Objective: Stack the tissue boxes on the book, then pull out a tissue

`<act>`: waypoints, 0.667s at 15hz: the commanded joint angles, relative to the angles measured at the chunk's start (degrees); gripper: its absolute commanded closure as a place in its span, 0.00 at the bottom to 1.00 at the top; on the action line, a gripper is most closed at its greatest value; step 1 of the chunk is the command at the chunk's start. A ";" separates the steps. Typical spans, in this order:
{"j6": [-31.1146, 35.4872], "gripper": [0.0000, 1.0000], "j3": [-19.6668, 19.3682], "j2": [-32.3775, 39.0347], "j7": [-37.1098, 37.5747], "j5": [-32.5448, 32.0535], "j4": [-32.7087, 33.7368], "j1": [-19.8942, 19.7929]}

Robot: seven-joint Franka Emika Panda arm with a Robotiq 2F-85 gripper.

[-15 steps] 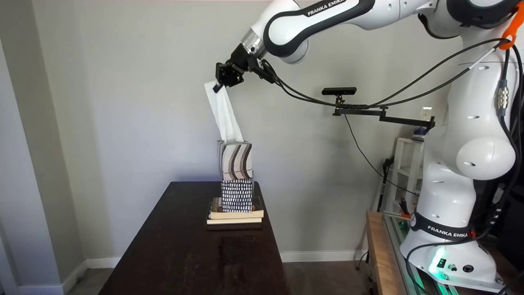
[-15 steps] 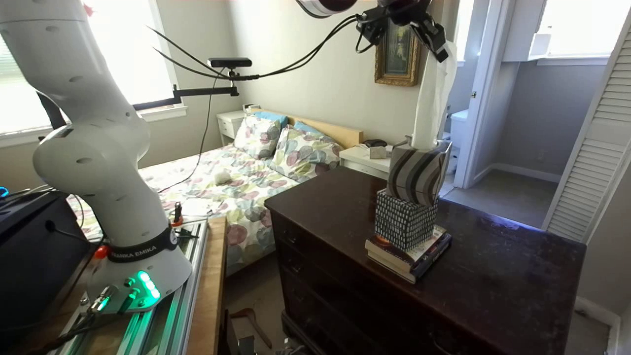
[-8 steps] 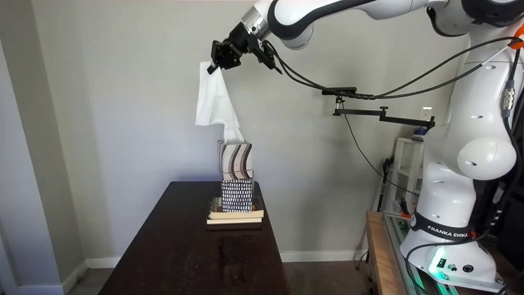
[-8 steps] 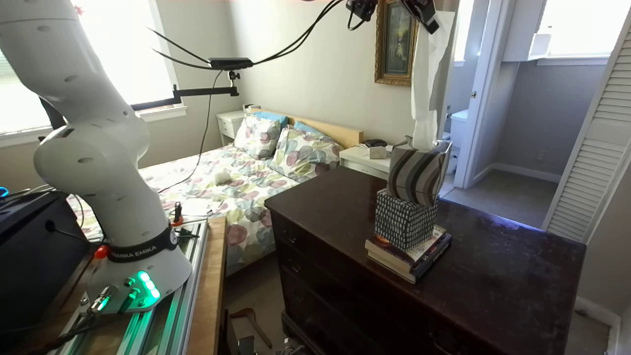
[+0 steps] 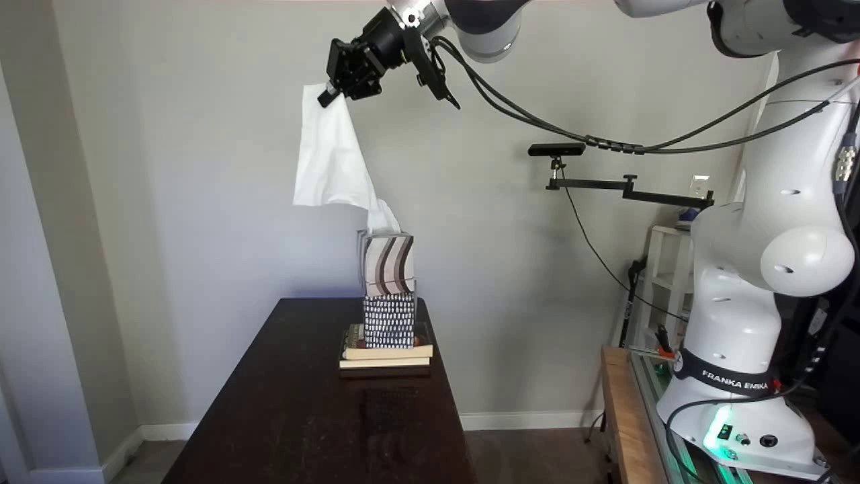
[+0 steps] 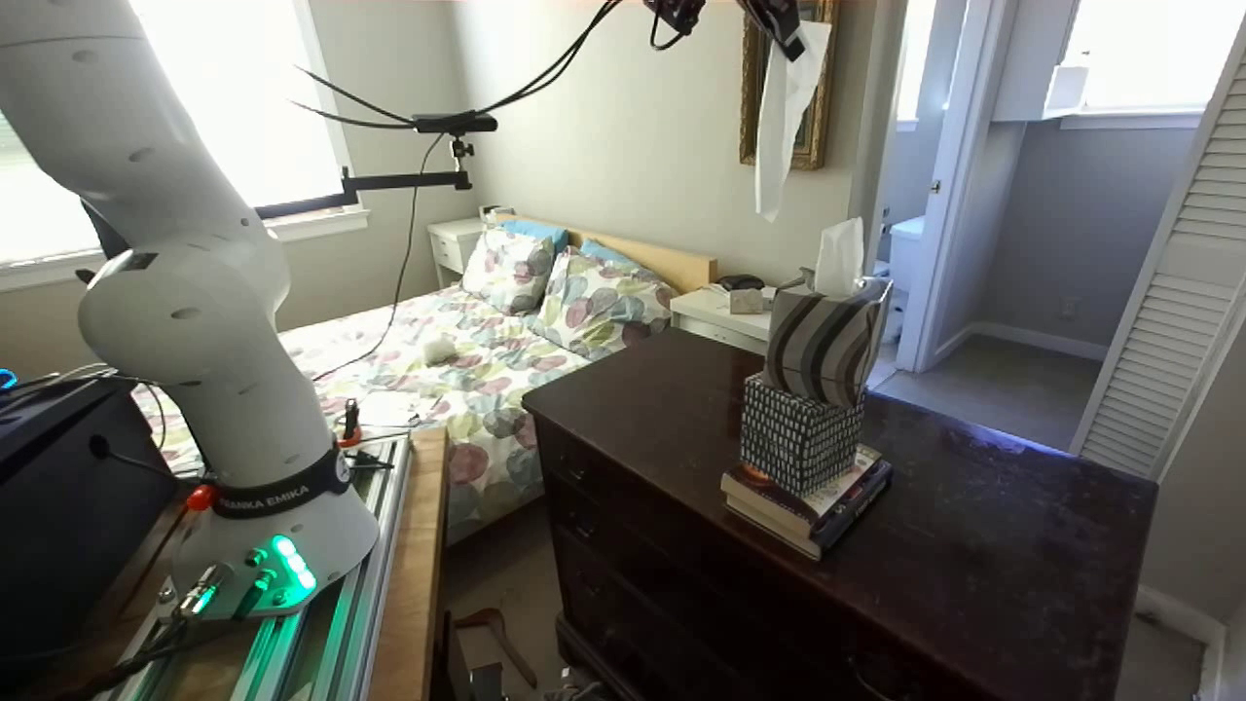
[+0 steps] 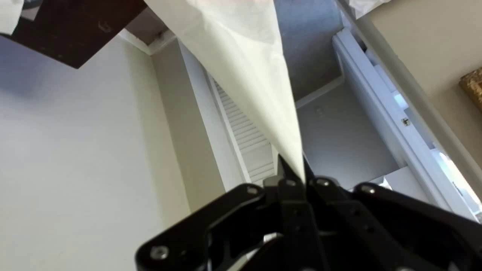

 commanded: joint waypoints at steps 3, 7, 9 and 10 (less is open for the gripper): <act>-6.63 1.00 1.36 2.97 -0.44 0.49 0.47 1.24; -8.89 1.00 1.62 7.72 1.08 -2.81 0.62 0.94; -9.65 1.00 1.56 10.38 1.16 -3.73 0.81 1.33; -9.70 1.00 1.50 11.82 1.59 -4.67 0.67 1.51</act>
